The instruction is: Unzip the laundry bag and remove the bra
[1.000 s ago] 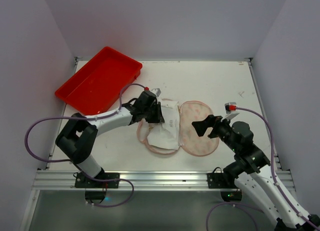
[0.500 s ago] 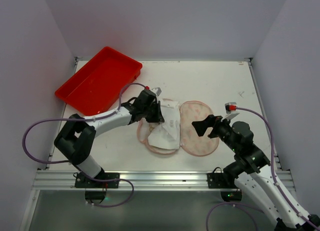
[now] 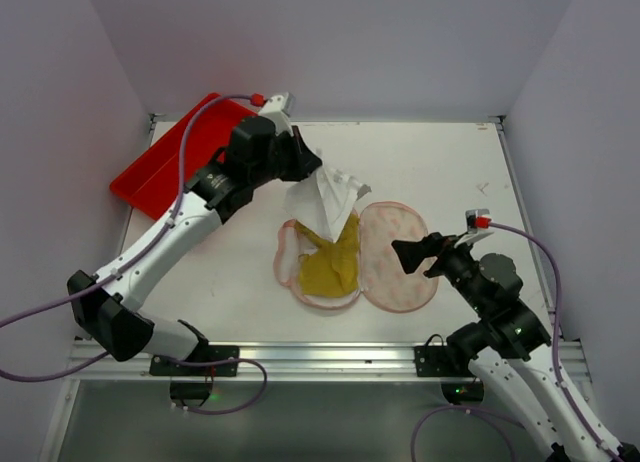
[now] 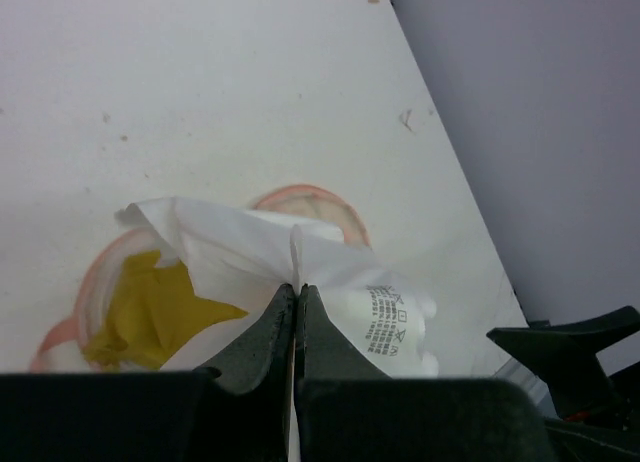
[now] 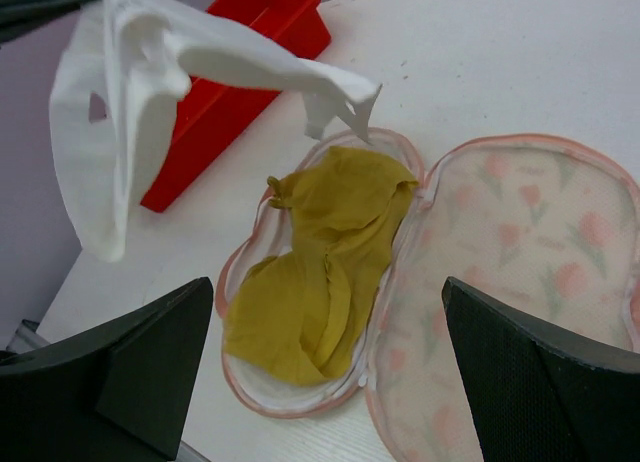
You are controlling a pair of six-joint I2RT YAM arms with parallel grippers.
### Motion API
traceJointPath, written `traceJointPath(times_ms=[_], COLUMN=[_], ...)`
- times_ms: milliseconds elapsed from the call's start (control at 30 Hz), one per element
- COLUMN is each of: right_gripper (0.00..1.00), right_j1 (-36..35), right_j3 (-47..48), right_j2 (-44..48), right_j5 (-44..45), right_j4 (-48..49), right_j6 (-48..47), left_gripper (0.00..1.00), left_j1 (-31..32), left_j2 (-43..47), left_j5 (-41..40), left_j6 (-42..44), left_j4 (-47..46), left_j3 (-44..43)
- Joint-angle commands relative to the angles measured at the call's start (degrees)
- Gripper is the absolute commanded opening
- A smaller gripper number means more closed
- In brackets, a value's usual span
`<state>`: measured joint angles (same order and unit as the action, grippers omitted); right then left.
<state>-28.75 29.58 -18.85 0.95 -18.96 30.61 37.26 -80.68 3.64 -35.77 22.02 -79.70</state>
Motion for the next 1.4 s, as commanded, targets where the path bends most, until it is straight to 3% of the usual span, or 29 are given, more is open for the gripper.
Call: traceJointPath(times_ms=[0,267,400,567,733,900,1067,1133,1167,1200,1267,1367], right_gripper=[0.99,0.99,0.99,0.99,0.99,0.99,0.99,0.99,0.99,0.99,0.99,0.99], right_j1=[0.01,0.01,0.01,0.01,0.01,0.01,0.01,0.01,0.01,0.01,0.01,0.01], right_j3=[3.02,3.38,3.46,3.46,5.48,9.17,8.12,7.77,7.77,7.86,7.86,7.33], right_j2=[0.31,-1.27,-2.59,-4.70,-7.60,-11.73,-12.61,-12.96,-13.14,-13.23,-13.14,-11.56], right_j5=[1.60,-0.07,-0.69,-3.32,-7.62,-9.39,-9.21,-9.65,-9.83,-10.00,-9.83,-6.50], right_j4=[0.07,0.50,1.12,2.44,1.83,-3.01,0.41,1.55,1.65,1.56,0.60,0.06], right_j6=[-0.64,-0.73,-1.17,-0.91,-0.64,-3.45,-1.18,-0.73,-0.73,-0.99,-1.52,-1.61], left_gripper=[0.00,0.00,0.00,0.00,0.00,0.00,0.00,0.12,0.28,0.56,0.88,1.00], left_j1=[-5.85,-22.11,-27.40,-32.85,-34.79,-37.26,-39.27,-39.63,-39.63,-39.63,-39.54,-38.67], left_j2=[0.88,-9.11,-16.51,-27.04,-36.02,-41.66,-40.69,-40.26,-40.25,-40.08,-38.33,-32.80], left_j5=[-5.57,-1.81,2.07,7.43,-1.86,-10.74,-21.90,-23.76,-24.90,-24.82,-21.60,-15.10], left_j6=[5.52,18.27,27.04,35.84,48.24,47.64,47.90,47.29,47.11,46.06,43.69,36.40], left_j4=[6.27,11.46,13.13,13.92,14.98,16.56,15.68,15.68,16.21,16.82,18.75,22.00], left_j3=[-8.86,-25.14,-34.62,-39.12,-39.56,-39.22,-31.06,-29.64,-29.29,-29.46,-30.24,-29.99])
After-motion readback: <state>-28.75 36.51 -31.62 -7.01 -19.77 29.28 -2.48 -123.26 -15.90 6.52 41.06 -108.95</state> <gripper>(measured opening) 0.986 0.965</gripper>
